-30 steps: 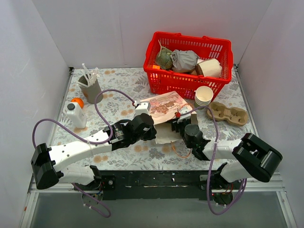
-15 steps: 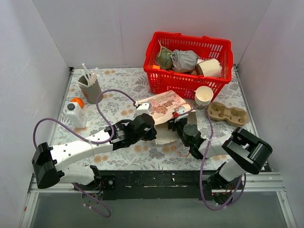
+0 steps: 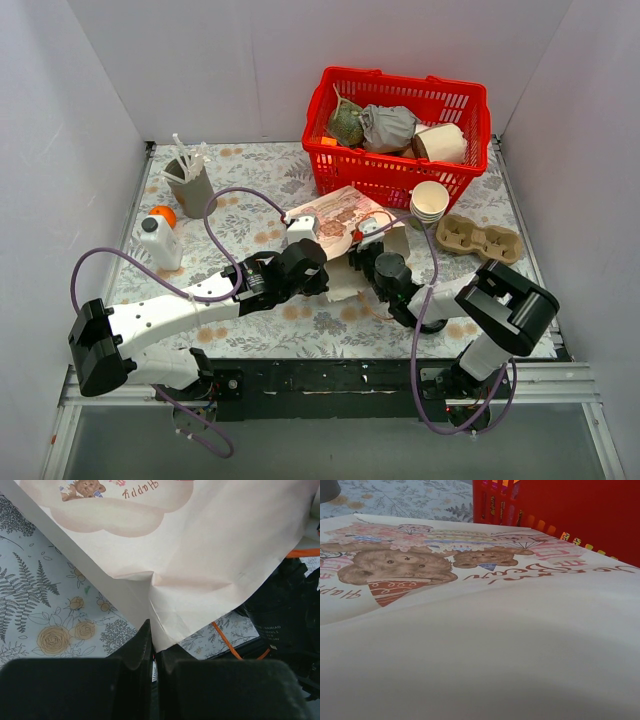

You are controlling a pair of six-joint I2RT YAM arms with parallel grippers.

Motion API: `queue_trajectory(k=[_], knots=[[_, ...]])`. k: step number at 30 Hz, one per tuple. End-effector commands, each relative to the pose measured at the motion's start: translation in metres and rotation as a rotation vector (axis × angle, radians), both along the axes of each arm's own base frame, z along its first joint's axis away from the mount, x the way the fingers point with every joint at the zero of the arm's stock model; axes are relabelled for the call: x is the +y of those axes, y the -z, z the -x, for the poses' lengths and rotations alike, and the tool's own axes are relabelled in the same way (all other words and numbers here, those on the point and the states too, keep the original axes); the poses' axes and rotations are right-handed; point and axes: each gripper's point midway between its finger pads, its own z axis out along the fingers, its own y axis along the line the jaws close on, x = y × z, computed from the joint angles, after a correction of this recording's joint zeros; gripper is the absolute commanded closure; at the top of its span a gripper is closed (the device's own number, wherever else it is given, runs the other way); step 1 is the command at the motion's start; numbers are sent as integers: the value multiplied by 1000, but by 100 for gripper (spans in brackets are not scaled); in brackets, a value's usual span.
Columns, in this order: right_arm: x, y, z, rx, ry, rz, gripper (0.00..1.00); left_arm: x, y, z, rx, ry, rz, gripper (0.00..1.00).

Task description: Pack the takeout coffee

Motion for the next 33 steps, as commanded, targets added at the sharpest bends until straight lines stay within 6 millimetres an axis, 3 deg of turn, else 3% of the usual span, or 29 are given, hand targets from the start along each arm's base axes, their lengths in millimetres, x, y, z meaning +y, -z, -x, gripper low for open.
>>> queue_trajectory(k=[1,4,5,8,9,16,23,27,33], knots=[[-1,-5,-11,-17,45,8,61,1,-7,0,-6,0,1,100],[-3,-8,-12,-21,61,1,72,4,-6,0,-4,-8,-4,100],[-5,-8,-12,-23,70,-2,81,4,-7,0,-6,-10,-5,100],[-11,-14,-12,-42,96,-10,96,7,-8,-1,-11,-21,-8,100],[-14,-15,-13,-43,110,-10,98,9,-7,-2,-13,-24,-15,100],[-20,-19,-7,-18,113,-55,99,16,-4,-3,-15,-45,-38,100],[-32,-3,-5,99,79,-161,99,20,-5,-1,-14,-46,-29,100],[2,-16,21,78,-209,-208,99,19,-5,-1,-14,-41,-23,100],[3,-18,14,83,-183,-214,99,14,-4,-1,-6,-24,-14,100]])
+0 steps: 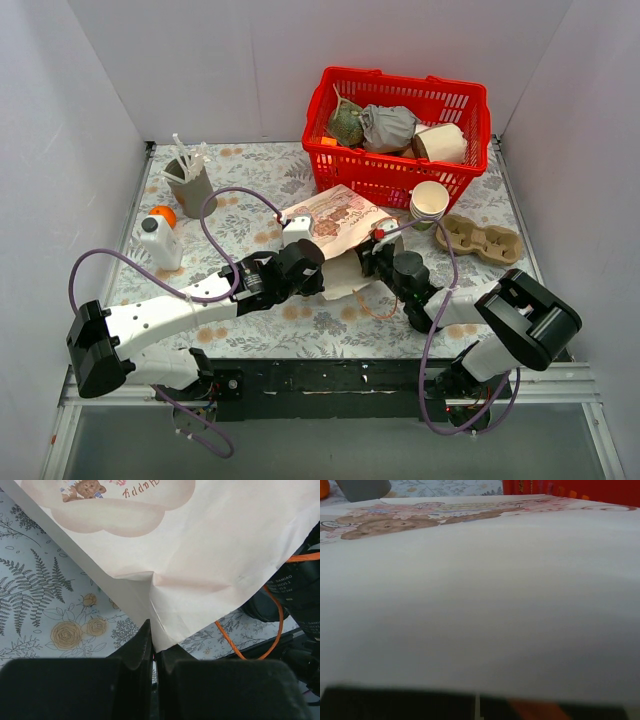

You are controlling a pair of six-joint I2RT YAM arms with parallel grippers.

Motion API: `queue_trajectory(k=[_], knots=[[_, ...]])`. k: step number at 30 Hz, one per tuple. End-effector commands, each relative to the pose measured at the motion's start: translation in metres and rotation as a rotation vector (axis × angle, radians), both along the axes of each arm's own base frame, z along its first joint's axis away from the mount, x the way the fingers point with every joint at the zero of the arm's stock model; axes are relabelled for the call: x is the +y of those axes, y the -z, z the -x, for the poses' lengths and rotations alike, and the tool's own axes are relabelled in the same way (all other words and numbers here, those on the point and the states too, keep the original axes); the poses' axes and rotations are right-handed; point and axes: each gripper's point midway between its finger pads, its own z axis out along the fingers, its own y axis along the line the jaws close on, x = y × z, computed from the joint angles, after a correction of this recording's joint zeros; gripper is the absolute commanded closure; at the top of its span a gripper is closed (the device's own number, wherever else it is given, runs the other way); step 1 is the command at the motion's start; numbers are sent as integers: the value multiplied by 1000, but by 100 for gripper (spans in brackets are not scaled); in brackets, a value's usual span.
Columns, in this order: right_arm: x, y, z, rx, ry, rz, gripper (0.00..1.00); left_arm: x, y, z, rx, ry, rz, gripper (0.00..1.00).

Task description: Pack the takeout coffee

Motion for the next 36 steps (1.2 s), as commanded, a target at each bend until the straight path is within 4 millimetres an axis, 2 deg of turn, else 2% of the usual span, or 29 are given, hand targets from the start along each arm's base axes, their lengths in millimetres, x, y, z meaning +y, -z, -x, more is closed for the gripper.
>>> queue_trajectory(k=[1,3,4,7,13,20,24,25,32,33,36], knots=[[10,-27,-6,-34,-8,-86,99,1,-6,1,0,8,23,100],[4,-25,-8,-35,18,-72,96,1,-6,1,0,9,25,100],[3,-28,-7,-54,17,-67,77,1,-6,1,2,10,24,100],[2,-39,2,-168,-46,-26,61,-1,-5,1,4,15,25,100],[28,-40,23,-300,-284,106,47,-2,-4,2,9,21,15,100],[31,-41,4,-323,-241,172,41,-7,-3,2,15,38,19,100],[33,-30,-11,-293,-193,220,39,-10,-2,2,21,51,18,100],[36,-32,-13,-303,-191,226,39,-11,-1,3,23,55,17,100],[35,-18,-33,-272,-91,276,40,-14,-3,2,18,66,23,100],[36,-11,-35,-259,-84,289,41,-14,-2,3,19,69,22,100],[37,-10,-39,-259,-53,269,44,-13,-1,3,19,68,19,100]])
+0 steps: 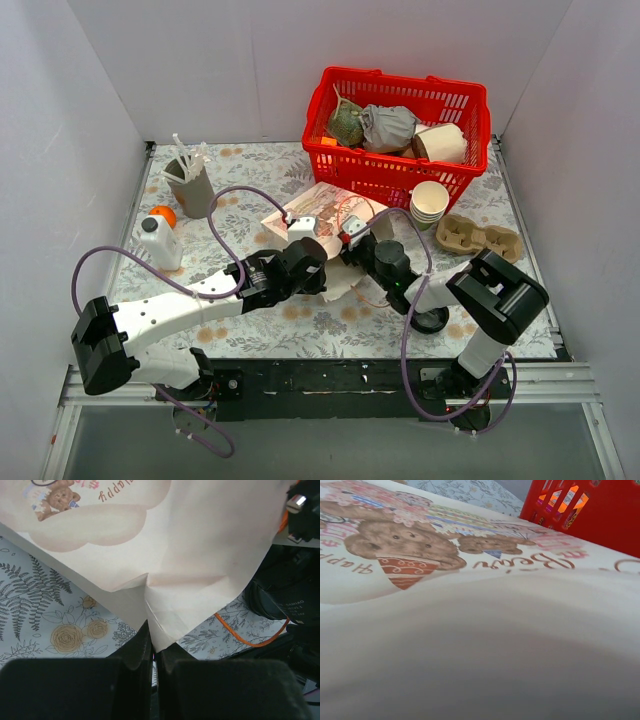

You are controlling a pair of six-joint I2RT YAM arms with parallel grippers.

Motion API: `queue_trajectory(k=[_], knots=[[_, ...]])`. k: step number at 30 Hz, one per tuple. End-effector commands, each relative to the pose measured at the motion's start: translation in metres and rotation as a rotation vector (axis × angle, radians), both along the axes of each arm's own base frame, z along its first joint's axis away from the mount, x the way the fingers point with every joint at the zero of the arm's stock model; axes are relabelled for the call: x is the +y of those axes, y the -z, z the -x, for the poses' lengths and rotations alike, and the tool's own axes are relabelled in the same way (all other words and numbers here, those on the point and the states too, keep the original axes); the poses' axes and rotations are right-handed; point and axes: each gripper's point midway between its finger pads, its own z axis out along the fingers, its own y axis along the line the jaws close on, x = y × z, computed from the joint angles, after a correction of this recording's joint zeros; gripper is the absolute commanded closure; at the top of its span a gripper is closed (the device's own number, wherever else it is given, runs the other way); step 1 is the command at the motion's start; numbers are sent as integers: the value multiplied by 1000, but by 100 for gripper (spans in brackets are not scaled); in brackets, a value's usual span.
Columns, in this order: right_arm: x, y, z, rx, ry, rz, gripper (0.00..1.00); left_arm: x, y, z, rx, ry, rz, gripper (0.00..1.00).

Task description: Pack the takeout coffee

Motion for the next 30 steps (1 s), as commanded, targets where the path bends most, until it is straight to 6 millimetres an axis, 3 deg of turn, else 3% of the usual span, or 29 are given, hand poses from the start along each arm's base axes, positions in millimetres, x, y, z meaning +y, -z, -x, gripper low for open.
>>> queue_trajectory(k=[1,5,8,12,16,19,22,26,30], knots=[[0,-9,-14,-46,72,-31,47,-6,-10,2,-1,24,34,100],[8,-10,-15,-36,56,-76,50,-5,-10,2,-6,21,41,100],[13,-14,-3,-12,-5,-115,48,0,-10,0,-11,-6,33,100],[5,-25,16,50,-17,-200,46,3,-15,-3,-17,-27,61,100],[15,-25,39,240,-82,-353,47,-2,-25,-1,-24,-7,121,100],[18,-23,46,312,-91,-397,49,-4,-36,0,-30,-6,173,100],[17,-21,57,308,-129,-375,51,0,-46,-4,-32,-48,214,100],[18,-6,77,252,-246,-205,54,4,-59,-7,-35,-84,273,100],[13,0,78,191,-240,-100,55,3,-65,-9,-40,-81,289,100]])
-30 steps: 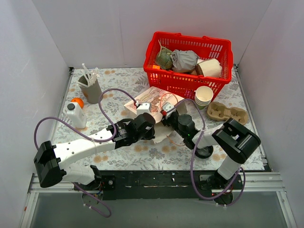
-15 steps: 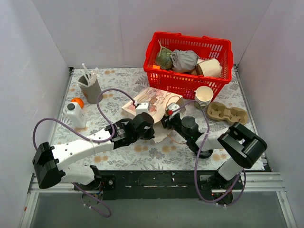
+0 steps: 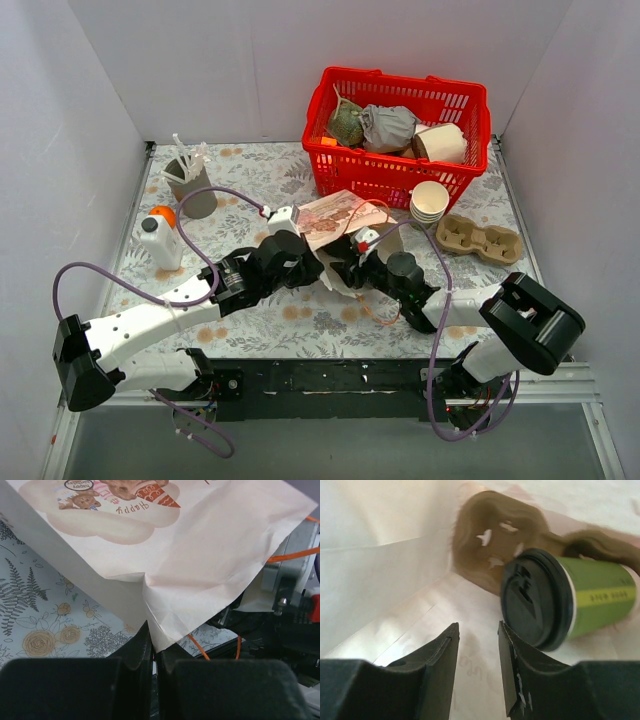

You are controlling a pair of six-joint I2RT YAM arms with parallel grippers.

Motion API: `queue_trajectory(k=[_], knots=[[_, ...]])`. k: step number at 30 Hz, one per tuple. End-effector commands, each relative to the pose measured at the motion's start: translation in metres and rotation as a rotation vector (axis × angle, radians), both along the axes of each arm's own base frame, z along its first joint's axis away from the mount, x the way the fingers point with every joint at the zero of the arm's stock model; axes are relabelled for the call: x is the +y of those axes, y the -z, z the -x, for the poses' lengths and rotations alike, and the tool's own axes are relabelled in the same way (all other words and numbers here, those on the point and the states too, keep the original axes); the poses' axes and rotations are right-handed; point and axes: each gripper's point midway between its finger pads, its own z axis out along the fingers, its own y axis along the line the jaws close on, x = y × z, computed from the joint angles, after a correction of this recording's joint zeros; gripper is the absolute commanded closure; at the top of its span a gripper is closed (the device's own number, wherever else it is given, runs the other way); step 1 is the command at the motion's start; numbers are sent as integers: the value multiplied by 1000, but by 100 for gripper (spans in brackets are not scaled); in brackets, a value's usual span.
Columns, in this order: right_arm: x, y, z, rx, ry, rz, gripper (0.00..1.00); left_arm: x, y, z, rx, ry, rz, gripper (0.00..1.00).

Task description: Pack the takeout coffee

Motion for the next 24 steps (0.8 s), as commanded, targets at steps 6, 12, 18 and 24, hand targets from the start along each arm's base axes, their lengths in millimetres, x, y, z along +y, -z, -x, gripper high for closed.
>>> queue_trajectory(k=[6,12,18,24], knots=[[-13,18,-16,-74,63,249,55,-8,-12,3,-5,39,60,100],[-25,22,-23,-180,74,389,53,-7,-1,7,-7,82,20,100],[-34,23,-9,-326,-63,547,48,-3,4,9,-17,114,-25,100],[-45,3,8,-429,-125,579,43,-1,7,9,-21,131,-50,100]])
